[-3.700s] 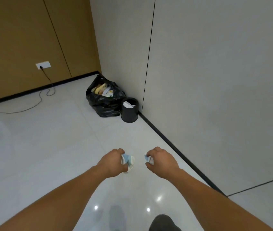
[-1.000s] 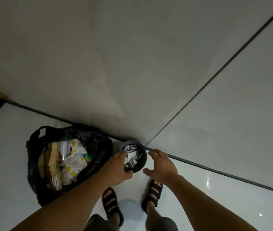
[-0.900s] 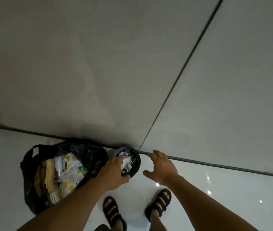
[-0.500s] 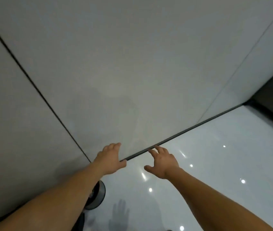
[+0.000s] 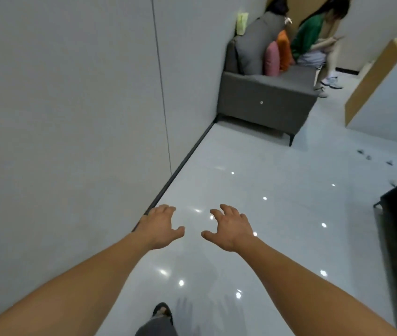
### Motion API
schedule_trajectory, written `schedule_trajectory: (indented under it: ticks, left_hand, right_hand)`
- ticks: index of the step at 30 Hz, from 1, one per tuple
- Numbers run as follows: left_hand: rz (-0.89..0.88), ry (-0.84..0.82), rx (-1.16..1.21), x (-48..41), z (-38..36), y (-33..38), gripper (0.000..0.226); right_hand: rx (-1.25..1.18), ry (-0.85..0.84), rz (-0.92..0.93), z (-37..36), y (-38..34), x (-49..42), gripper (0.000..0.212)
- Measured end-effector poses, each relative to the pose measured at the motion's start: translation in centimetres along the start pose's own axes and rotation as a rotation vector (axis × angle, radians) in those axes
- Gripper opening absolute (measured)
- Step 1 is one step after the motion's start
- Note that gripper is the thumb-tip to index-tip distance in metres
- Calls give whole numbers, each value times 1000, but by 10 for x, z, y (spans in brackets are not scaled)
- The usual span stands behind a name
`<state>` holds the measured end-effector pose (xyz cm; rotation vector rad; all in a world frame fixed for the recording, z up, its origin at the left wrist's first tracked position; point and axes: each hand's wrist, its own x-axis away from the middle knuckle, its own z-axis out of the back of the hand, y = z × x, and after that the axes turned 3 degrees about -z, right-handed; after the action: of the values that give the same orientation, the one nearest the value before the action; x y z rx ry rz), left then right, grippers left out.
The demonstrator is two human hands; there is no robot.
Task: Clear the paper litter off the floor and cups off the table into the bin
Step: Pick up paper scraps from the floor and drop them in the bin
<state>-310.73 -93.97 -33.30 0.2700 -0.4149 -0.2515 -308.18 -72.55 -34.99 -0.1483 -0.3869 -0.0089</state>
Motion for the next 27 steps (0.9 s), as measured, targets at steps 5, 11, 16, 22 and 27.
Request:
schedule_trajectory:
  ticks: [5,11,16,22,27]
  left_hand:
    - [-150,-82,-68,-95,3,66,78]
    - [-301,-121,-85,-219,29,137,76]
    - [-459,-144,-135,-313,55,215,76]
    - [-576,-235,-233,-393,48,310,77]
    - [-628,-234,-256,-470,41,409,77]
  right_hand:
    - [-57,-14,-172,17,81,-36,81]
    - [-122,21,-362,61,167,-89,81]
    - [-188,59,-521,97,241,-124,81]
    - [-268,27,-669,111,334,-156,81]
    - [-285,64,-687,138,435,-209,79]
